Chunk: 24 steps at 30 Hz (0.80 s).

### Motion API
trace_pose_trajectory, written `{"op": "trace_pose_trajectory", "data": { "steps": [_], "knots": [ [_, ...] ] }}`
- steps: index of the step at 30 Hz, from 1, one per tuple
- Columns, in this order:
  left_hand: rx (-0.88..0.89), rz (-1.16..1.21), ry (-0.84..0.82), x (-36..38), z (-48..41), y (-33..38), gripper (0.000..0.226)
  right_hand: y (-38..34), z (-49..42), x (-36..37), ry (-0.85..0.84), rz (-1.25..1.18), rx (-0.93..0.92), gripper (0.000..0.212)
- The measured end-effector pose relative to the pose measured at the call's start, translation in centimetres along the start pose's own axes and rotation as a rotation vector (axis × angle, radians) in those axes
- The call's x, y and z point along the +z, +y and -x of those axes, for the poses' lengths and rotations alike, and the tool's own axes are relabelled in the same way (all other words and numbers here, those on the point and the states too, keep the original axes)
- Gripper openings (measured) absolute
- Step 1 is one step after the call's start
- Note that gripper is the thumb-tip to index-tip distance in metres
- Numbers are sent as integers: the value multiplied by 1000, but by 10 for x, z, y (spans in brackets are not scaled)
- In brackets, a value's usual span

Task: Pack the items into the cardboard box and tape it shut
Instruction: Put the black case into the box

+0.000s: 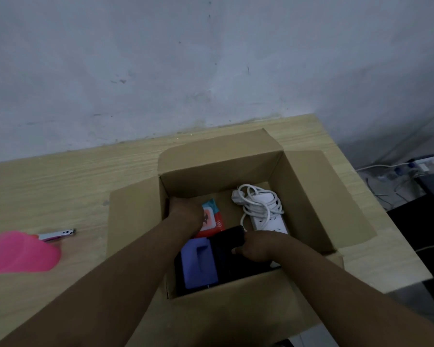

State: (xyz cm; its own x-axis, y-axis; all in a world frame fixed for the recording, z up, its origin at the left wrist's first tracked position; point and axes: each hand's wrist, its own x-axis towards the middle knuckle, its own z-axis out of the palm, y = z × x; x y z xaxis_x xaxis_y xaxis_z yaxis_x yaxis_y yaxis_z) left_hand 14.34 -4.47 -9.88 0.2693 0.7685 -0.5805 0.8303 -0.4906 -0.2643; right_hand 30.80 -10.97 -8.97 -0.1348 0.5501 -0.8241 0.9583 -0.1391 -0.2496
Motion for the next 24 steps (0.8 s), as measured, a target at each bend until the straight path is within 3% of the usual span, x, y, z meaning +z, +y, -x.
{"op": "trace_pose_trajectory", "data": {
  "steps": [4,7,10,15,20,24],
  "knots": [
    [-33,-178,-71,2,-1,4,41,0,2,1,-2,20,-4,53],
    [-45,-169,-89,-1,-1,3,41,-1,3,1,10,31,-9,53],
    [-37,-42,-59,-1,4,1,42,-2,4,0,7,34,-8,52],
    [76,374,155,-6,3,11,44,-2,5,-2,2,34,1,51],
    [137,333,-2,-3,-1,28,37,-4,3,4,8,48,3,51],
    [176,342,6,2,-3,16,50,-6,7,2,79,81,-16,47]
  ]
}}
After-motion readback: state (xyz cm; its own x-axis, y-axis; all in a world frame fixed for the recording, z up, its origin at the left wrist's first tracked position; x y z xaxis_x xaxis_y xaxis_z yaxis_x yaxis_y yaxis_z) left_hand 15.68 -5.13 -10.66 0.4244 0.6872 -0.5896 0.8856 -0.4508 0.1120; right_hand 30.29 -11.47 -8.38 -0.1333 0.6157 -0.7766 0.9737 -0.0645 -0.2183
